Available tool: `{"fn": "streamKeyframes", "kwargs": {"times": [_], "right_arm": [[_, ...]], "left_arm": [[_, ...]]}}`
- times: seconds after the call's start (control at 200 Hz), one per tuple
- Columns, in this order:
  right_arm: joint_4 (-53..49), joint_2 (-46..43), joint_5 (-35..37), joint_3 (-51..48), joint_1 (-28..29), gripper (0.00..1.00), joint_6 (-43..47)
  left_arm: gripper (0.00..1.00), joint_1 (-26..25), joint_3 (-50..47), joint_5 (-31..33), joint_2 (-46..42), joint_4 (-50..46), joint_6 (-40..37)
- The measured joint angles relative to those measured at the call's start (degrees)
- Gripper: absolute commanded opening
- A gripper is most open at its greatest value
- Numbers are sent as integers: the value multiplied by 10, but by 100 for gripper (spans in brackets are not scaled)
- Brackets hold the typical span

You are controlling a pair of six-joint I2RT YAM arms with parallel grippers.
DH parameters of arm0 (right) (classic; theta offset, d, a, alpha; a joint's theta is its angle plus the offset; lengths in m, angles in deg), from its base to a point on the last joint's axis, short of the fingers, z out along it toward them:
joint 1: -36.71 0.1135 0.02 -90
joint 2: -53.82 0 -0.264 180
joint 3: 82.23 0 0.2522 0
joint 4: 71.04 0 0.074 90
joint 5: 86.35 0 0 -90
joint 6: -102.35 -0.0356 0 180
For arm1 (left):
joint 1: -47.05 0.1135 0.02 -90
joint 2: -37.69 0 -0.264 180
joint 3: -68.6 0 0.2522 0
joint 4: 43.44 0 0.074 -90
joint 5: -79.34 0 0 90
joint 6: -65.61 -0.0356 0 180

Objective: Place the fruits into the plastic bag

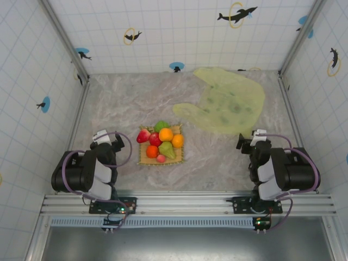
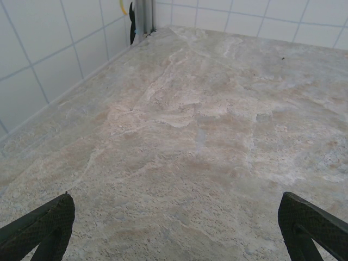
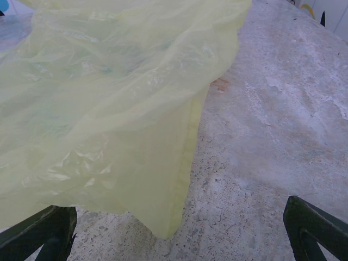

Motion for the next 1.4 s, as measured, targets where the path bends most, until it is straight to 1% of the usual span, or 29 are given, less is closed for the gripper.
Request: {"fn": "streamKeyframes", "kwargs": {"times": [0.335,0.435,0.495,0.575,0.661,0.736,0.786,0.851,0.941,0.991,1.066,1.181,1.281,1.341,1.396], "right_arm": [[0,0,0,0,0,100,0],[-9,-16,17,0,10,100,2],[-25,-52,38,0,18,100,-1],[-51,-116,73,-1,20,100,-16],[-83,-209,121,0,20,100,-41],[-125,-294,166,0,21,99,-64],[-162,-347,192,0,22,98,-80],[-211,-406,218,0,28,97,-97],[-270,-439,231,4,52,97,-110],[-306,-428,231,16,70,98,-114],[-363,-371,226,65,107,99,-112],[-430,-234,205,188,181,98,-99],[-463,-119,195,295,250,98,-79],[-479,-57,184,350,280,97,-70],[-494,-11,175,388,296,96,-64]], "left_arm": [[98,0,0,0,0,0,0],[98,0,0,1,-13,-16,0],[98,0,2,7,-47,-53,2],[98,0,21,27,-108,-132,23],[98,2,62,50,-153,-213,63],[98,3,92,51,-174,-265,94],[97,3,103,41,-186,-292,117],[96,3,107,11,-197,-318,149],[95,-2,113,-40,-201,-346,190],[94,-12,124,-70,-199,-364,207],[93,-35,160,-103,-186,-396,222],[93,-62,224,-134,-165,-428,228],[93,-78,254,-149,-161,-447,230],[93,-86,272,-160,-155,-464,230],[93,-97,294,-169,-148,-485,229]]}}
